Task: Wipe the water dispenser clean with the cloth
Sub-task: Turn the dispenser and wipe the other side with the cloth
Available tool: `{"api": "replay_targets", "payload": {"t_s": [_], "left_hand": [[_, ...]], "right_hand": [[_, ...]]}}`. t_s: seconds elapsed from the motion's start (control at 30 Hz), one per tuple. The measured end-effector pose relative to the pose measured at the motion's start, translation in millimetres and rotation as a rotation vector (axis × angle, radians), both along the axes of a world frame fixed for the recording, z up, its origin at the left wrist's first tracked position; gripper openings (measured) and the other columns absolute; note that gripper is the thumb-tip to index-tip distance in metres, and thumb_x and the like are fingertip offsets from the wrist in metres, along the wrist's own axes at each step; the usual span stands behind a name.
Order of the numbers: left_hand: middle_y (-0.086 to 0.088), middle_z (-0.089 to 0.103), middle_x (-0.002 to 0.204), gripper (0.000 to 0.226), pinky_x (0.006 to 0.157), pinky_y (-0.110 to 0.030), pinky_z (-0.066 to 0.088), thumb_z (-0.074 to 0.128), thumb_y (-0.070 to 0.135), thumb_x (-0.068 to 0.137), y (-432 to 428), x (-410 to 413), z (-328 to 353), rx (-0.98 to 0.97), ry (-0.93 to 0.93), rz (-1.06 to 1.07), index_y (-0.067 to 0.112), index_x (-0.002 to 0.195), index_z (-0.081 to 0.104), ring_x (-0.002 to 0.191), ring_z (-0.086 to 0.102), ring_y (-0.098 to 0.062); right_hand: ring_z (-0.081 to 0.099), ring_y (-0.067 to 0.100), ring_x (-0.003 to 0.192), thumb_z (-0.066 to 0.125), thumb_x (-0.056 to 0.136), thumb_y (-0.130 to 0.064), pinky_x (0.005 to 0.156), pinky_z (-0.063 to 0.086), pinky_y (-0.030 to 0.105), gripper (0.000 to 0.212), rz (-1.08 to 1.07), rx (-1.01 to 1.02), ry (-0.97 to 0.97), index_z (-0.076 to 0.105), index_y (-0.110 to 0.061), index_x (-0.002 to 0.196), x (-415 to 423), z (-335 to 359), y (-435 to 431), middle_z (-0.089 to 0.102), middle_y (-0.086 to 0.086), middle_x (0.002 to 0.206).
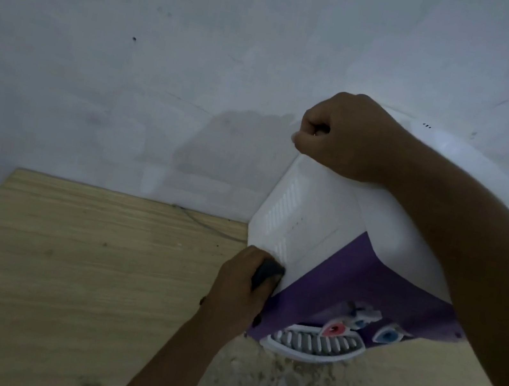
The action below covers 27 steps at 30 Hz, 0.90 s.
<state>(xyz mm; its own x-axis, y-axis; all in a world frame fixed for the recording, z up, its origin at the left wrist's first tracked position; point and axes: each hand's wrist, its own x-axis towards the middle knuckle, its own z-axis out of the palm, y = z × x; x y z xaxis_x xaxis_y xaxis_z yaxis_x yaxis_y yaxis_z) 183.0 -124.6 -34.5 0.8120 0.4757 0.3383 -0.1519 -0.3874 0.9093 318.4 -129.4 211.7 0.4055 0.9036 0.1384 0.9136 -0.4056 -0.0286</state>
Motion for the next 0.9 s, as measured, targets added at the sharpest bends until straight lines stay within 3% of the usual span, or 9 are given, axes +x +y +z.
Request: {"api": "replay_targets", "payload": {"t_s": [0.2, 0.4, 0.53, 0.7, 0.9], "left_hand": [[0.016, 0.052, 0.079, 0.020, 0.066, -0.005, 0.036, 0.060, 0.003, 0.089, 2, 20, 16, -0.106, -0.041, 0.116, 0.022, 0.083, 0.058, 0.075, 0.051, 0.008], [0.006, 0.058, 0.081, 0.009, 0.065, -0.015, 0.042, 0.062, 0.001, 0.090, 3, 5, 31, -0.169, -0.117, -0.062, 0.010, 0.087, 0.065, 0.074, 0.059, -0.010], [-0.004, 0.062, 0.082, 0.005, 0.067, -0.021, 0.048, 0.063, 0.005, 0.091, 2, 20, 39, -0.206, -0.111, 0.088, 0.006, 0.086, 0.064, 0.075, 0.060, -0.014], [-0.005, 0.061, 0.085, 0.004, 0.066, -0.011, 0.042, 0.061, 0.009, 0.092, 7, 50, 54, -0.233, -0.129, 0.227, 0.008, 0.089, 0.064, 0.075, 0.057, -0.009], [0.000, 0.060, 0.093, 0.011, 0.072, -0.019, 0.047, 0.060, 0.004, 0.093, 2, 30, 51, -0.239, -0.207, 0.058, 0.014, 0.094, 0.063, 0.083, 0.060, -0.008]], "right_hand": [[0.050, 0.014, 0.057, 0.058, 0.083, -0.031, 0.059, 0.042, 0.028, 0.028, 0.014, 0.008, -0.007, 0.060, -0.010, 0.065, -1, -1, 1, 0.057, 0.002, 0.061], [0.048, 0.013, 0.055, 0.059, 0.083, -0.029, 0.058, 0.040, 0.027, 0.028, 0.014, 0.005, -0.006, 0.059, -0.007, 0.065, 0, 0, 0, 0.056, 0.004, 0.060], [0.048, 0.012, 0.055, 0.059, 0.084, -0.029, 0.056, 0.039, 0.026, 0.028, 0.012, 0.006, -0.001, 0.060, -0.008, 0.066, 0, -1, 0, 0.056, 0.003, 0.059], [0.047, 0.011, 0.053, 0.059, 0.084, -0.030, 0.053, 0.037, 0.025, 0.028, 0.007, 0.008, 0.020, 0.061, -0.009, 0.066, 0, -1, 0, 0.055, 0.001, 0.058], [0.047, 0.010, 0.052, 0.059, 0.085, -0.031, 0.053, 0.037, 0.024, 0.028, 0.007, -0.015, 0.016, 0.060, -0.010, 0.065, 1, -2, 0, 0.054, -0.001, 0.056]]}}
